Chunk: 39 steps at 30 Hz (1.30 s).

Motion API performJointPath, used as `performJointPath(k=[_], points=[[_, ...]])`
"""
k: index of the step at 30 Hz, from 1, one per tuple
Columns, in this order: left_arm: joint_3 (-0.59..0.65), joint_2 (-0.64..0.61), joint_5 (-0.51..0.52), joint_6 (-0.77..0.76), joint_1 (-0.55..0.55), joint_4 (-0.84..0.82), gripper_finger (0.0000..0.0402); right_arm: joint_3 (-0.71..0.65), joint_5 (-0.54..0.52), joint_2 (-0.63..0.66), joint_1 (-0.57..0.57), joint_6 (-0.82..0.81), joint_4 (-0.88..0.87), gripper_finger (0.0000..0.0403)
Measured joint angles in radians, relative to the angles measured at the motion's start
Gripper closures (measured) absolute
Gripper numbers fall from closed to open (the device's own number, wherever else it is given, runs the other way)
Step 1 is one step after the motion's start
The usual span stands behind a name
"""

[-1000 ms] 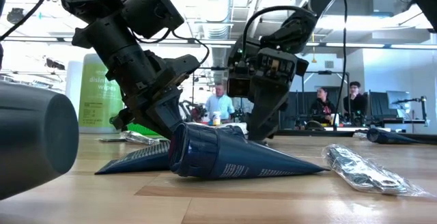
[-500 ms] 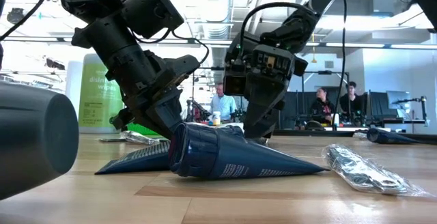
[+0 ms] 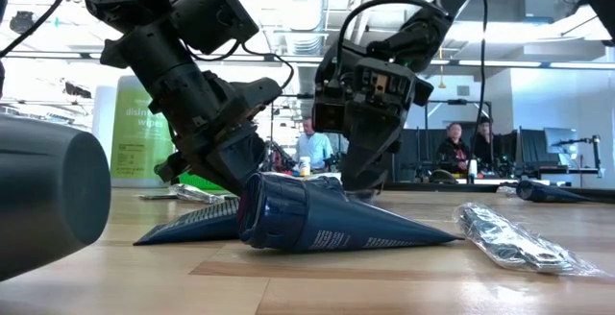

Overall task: Pick & Place Travel size toiletries
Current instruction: Put the black comb into the top green bin

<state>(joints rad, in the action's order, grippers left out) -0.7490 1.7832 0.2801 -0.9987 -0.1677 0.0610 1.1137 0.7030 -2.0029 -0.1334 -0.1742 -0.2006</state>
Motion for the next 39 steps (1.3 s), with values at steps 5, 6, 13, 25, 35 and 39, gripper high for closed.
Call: performJointPath(k=[5,6,13,25,35,39], points=[[0.000,0.001,0.012,0.000,0.001,0.006,0.0402,0.000,-0.014,0.000,0.010,-0.040,0.047,0.0257],[0.000,0.001,0.012,0.000,0.001,0.006,0.0402,0.000,-0.020,0.000,0.010,-0.050,0.053,0.0259],[0.000,0.001,0.026,-0.001,0.001,0.008,0.0402,0.001,-0.026,0.001,0.009,-0.108,0.079,0.0266],[0.000,0.001,0.059,-0.005,0.001,0.018,0.0402,0.002,-0.049,0.001,0.009,-0.243,0.077,0.0291],[0.000,0.001,0.064,-0.005,-0.005,0.026,0.0402,0.002,-0.049,0.002,0.007,-0.379,0.074,0.0371],[0.000,0.002,0.070,-0.010,-0.010,0.030,0.0401,0.002,-0.050,0.002,0.006,-0.414,0.069,0.0397]])
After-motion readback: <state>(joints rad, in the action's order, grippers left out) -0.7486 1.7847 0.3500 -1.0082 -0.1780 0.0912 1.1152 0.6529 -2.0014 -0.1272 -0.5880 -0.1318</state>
